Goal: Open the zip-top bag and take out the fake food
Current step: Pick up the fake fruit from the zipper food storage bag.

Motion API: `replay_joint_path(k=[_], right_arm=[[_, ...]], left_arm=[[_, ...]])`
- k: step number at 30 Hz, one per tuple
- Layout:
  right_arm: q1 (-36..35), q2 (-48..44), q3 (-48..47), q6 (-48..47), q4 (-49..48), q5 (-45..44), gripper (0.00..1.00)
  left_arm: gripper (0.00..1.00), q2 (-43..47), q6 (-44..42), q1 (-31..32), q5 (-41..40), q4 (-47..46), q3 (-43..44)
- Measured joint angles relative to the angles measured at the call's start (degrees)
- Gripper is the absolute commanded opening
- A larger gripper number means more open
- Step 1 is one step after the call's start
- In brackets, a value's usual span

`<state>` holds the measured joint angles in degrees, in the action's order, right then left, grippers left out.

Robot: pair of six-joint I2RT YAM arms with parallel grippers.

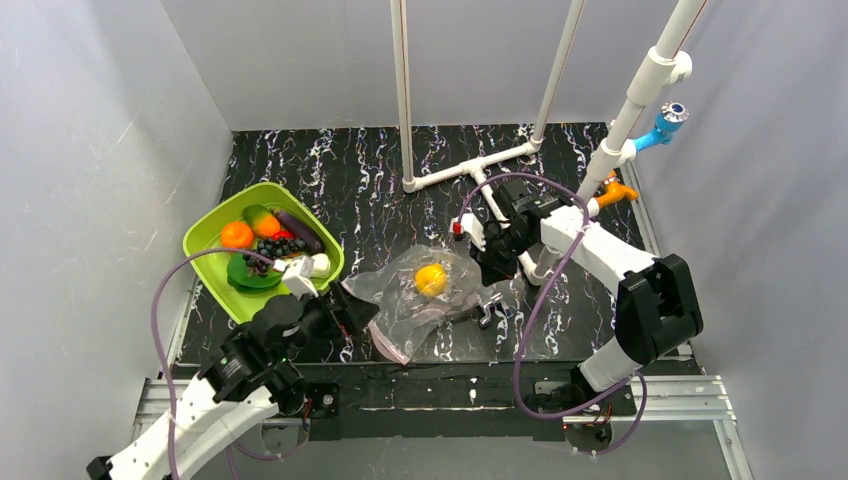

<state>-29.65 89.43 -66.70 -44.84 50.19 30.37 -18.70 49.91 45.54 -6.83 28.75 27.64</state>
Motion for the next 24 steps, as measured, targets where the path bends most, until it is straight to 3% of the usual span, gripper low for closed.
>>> replay_joint_path(k=[1, 2, 3, 4, 7, 11, 15, 24], right_arm=[[0.09, -0.02, -0.09, 0.09, 0.02, 0.02, 0.01], [0.31, -0.02, -0.17, 0.26, 0.00, 0.04, 0.01], [0.46, -0.02, -0.17, 0.37, -0.02, 0.07, 0.01], [0.72, -0.02, -0.22, 0.63, 0.00, 0.13, 0.01], [1.27, -0.02, -0.28, 1.18, -0.09, 0.26, 0.01], [1.51, 0.02, -0.28, 1.62, -0.17, 0.61, 0.01], [1.51, 0.31, -0.28, 2.27, -0.20, 1.11, 0.01], [1.57, 0.66, -0.28, 2.80, -0.24, 1.79, 0.01]], left_arm=[[0.89, 2.58, 0.09, 0.00, -0.46, 0.59, -0.09], [0.74, 5.14, 0.28, -0.02, -0.98, 1.49, -0.13], [0.47, 7.63, 0.76, -0.02, -1.55, 2.49, -0.15], [0.32, 9.77, 1.53, -0.02, -2.08, 3.69, -0.17], [0.17, 12.39, 4.09, -0.07, -3.91, 9.05, 0.31], [0.13, 6.54, 5.16, -0.07, -3.34, 16.52, 3.56], [0.14, -3.85, 4.81, -0.07, -0.70, 17.92, 5.92], [0.17, -8.04, 6.38, -0.07, 1.68, 0.61, -3.85]])
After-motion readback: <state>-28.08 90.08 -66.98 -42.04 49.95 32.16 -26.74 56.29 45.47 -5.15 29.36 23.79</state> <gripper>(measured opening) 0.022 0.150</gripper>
